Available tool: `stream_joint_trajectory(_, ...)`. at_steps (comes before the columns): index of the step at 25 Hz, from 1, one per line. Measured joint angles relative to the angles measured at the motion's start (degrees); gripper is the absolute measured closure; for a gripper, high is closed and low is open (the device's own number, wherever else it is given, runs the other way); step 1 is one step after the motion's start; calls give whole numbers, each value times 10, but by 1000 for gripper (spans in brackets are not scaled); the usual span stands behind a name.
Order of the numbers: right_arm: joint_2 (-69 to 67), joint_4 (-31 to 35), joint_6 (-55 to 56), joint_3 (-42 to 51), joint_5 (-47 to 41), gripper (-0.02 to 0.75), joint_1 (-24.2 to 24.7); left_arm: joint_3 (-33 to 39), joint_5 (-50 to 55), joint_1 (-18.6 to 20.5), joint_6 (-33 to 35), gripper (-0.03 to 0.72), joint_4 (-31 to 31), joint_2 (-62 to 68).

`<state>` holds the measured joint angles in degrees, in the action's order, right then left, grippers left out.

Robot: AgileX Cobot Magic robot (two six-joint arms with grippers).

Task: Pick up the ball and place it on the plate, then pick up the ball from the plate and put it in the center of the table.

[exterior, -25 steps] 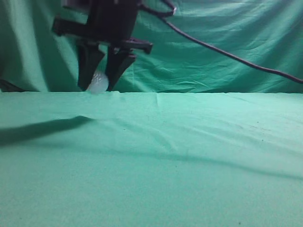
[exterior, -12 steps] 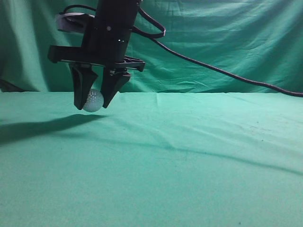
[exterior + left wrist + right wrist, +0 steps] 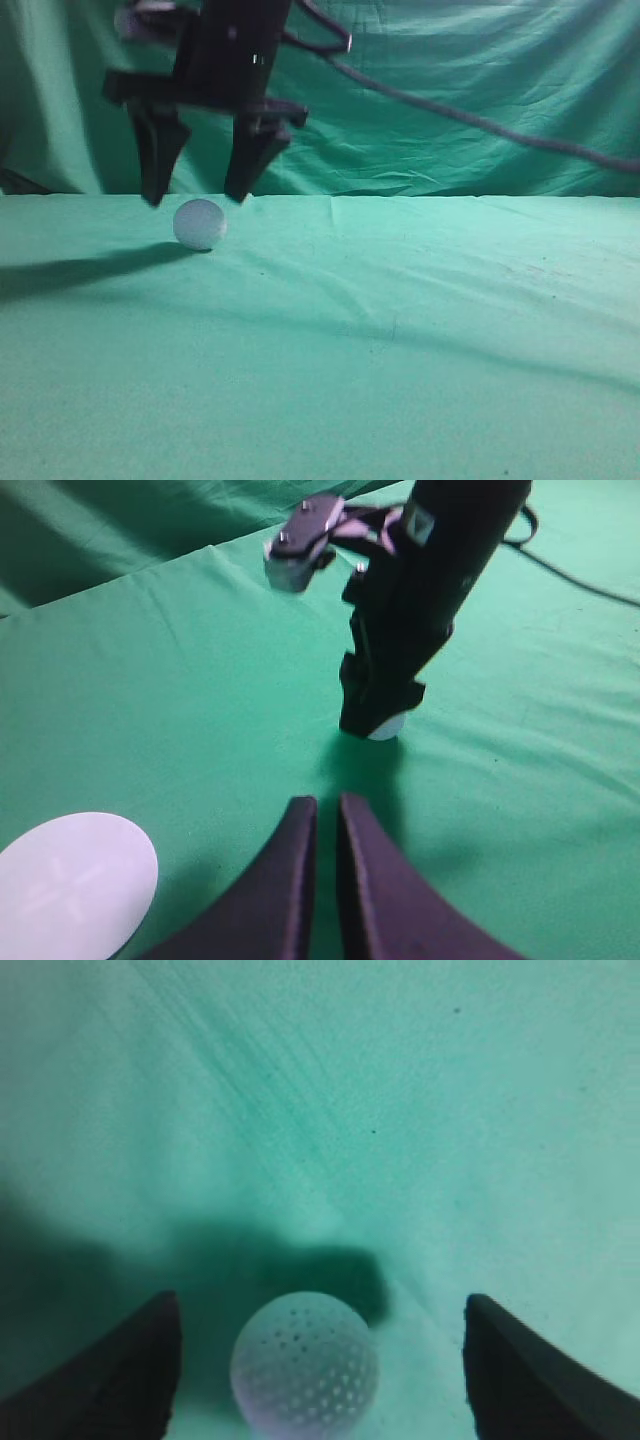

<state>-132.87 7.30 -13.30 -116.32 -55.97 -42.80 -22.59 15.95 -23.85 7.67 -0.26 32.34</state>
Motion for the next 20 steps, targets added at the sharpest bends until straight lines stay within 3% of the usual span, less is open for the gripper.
stream_joint_trajectory(7,109,-11,40,-38,-95,219,0,0,0,0,0,636,0,0)
stream_joint_trajectory(13,218,-37,45,-39,-157,651,0,0,0,0,0,636,0,0)
stream_joint_trajectory(14,237,-38,46,-39,-159,682,0,0,0,0,0,636,0,0)
stream_joint_trajectory(20,354,-53,71,-31,-165,682,0,0,6,0,0,636,-25,-11)
